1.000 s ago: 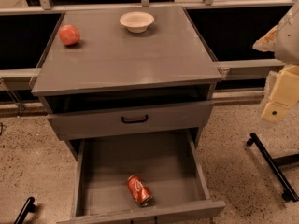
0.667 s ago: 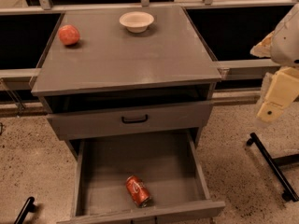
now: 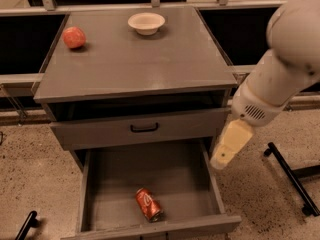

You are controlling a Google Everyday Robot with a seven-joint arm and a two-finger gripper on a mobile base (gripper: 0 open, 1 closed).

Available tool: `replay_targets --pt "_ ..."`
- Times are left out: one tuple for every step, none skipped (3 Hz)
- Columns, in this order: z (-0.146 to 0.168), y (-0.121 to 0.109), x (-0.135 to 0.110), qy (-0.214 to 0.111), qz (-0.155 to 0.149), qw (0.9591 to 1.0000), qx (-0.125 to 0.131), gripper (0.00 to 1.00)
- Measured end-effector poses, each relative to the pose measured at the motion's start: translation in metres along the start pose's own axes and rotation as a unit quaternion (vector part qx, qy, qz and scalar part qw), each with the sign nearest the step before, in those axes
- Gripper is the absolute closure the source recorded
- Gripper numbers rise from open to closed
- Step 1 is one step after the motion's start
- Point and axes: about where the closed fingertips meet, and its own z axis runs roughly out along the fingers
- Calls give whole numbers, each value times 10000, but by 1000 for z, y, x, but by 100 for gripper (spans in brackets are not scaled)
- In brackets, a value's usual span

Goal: Pick coke can from middle drawer and place on counter

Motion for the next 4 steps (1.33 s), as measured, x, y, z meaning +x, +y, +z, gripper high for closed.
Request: replay_targets --pt "28 13 16 211 393 9989 -165 0" --pt "35 11 9 -23 354 9989 -304 0" --pt "80 20 -12 -357 593 9963 -507 0" --pt "139 38 -27 -866 805 9896 -821 0"
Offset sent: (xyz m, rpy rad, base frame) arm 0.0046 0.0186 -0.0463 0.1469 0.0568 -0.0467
